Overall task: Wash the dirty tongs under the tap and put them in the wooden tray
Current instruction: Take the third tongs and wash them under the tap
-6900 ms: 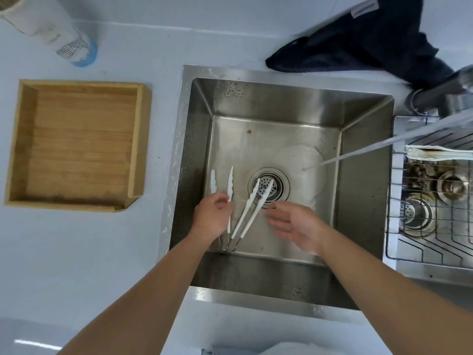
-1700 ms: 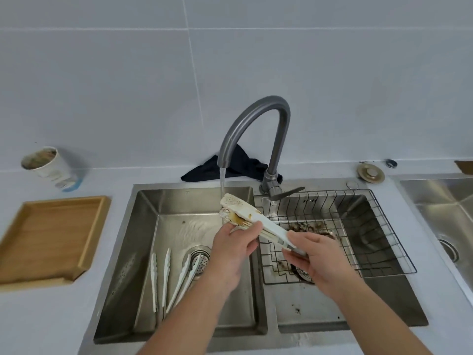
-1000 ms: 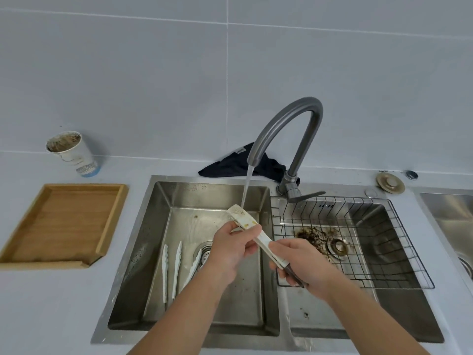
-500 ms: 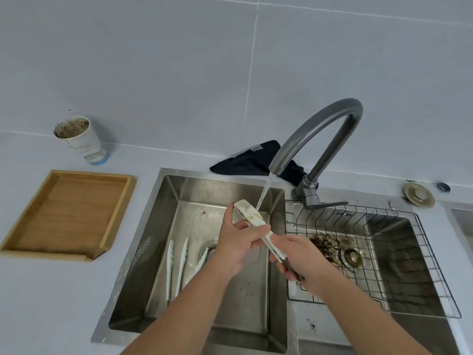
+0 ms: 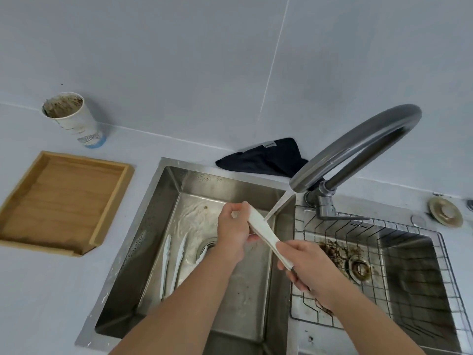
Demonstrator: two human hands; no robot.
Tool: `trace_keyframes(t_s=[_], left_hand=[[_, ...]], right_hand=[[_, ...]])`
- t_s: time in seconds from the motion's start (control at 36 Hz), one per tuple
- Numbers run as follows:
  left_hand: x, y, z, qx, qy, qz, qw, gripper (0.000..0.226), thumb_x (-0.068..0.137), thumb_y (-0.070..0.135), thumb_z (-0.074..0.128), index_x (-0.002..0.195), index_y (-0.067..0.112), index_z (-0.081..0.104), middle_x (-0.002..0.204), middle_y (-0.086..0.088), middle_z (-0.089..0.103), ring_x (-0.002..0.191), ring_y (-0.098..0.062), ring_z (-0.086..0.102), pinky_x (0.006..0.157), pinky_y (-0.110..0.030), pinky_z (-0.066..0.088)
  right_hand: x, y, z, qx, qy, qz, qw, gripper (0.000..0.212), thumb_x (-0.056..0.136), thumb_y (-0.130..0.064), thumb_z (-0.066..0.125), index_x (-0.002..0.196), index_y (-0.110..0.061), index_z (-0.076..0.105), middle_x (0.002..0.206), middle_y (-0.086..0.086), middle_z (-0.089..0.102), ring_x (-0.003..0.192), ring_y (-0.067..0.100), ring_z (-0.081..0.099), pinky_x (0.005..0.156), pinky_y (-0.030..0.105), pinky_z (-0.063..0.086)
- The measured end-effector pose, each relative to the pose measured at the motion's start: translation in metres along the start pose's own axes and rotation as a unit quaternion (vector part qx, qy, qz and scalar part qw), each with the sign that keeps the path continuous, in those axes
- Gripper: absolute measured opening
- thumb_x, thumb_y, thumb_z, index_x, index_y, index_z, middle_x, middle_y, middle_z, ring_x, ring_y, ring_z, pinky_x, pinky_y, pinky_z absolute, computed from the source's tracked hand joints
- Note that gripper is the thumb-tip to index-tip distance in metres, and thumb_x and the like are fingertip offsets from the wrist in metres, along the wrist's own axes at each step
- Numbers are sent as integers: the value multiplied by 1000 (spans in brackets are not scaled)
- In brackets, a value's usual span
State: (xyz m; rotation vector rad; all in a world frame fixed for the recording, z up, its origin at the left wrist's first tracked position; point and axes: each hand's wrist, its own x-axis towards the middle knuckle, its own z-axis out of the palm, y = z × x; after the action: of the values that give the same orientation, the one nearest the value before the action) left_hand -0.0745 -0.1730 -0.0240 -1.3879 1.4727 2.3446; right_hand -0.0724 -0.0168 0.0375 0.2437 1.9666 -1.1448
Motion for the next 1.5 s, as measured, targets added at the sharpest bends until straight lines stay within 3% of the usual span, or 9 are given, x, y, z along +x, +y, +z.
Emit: trace_keyframes(t_s=[0.25,0.42,0.53,0.67,0.81,0.89,1.03,1.22,1.5], left_hand=[[-5,-11,2,10,-148,-39,988,75,79,2,82,135,31,43,122,-12,65,98,-26,74,81,-43,63],[9,1,6,80,-12,36,996,11,96,29,63,100,19,62,99,-15,73,76,-20,68,51,-26,50],[12,11,4,48,-9,27,998,16,103,19,50,102,11,63,87,-12,78,57,-12,64,47,-21,44],[-3,3,12,34,-86,2,996,20,102,23,56,121,23,60,106,-7,77,98,-28,72,69,-30,48],[-18,-10,7,-11,-154,-4,988,92,91,12,72,155,46,16,118,-11,68,96,-21,73,99,-47,54],[-18,-7,1,-6,-143,-11,990,77,96,21,66,154,43,21,126,-13,66,107,-26,69,104,-50,51],[-8,8,-9,0,-122,-25,992,35,108,30,42,142,30,49,127,-12,67,108,-30,70,90,-44,59],[-8,3,-5,63,-144,-5,988,59,91,-8,55,132,33,47,113,-10,71,97,-26,71,73,-35,57],[-1,-20,15,139,-9,50,989,32,91,10,55,124,10,54,97,-10,69,78,-16,64,54,-21,50]], right_hand=[[4,2,-8,-13,21,4,1000,33,102,-29,54,83,-6,70,55,0,56,36,8,38,38,22,31],[-4,10,-13,20,-15,-2,1000,31,101,-27,56,93,-2,71,72,12,58,51,19,41,39,25,29],[-8,16,-14,26,-30,6,999,36,101,-33,56,98,0,71,77,20,57,62,30,36,40,27,28],[-12,7,-8,69,6,25,997,30,104,-28,54,95,-6,72,69,8,61,45,12,41,39,24,28],[-6,0,-1,75,15,40,996,40,103,-36,53,97,1,67,72,11,61,42,12,41,36,23,29],[-4,0,2,83,14,46,995,41,104,-38,50,100,-1,67,71,10,63,44,13,43,36,24,30],[-6,-3,5,120,1,67,991,46,106,-40,45,108,1,65,69,10,62,47,14,45,34,22,29],[-6,-17,9,86,21,68,994,50,105,-45,43,95,-3,68,65,7,62,48,15,46,37,24,32],[-4,-14,27,-28,48,-10,998,62,104,-55,33,66,-11,56,49,-2,50,34,8,42,40,21,38]])
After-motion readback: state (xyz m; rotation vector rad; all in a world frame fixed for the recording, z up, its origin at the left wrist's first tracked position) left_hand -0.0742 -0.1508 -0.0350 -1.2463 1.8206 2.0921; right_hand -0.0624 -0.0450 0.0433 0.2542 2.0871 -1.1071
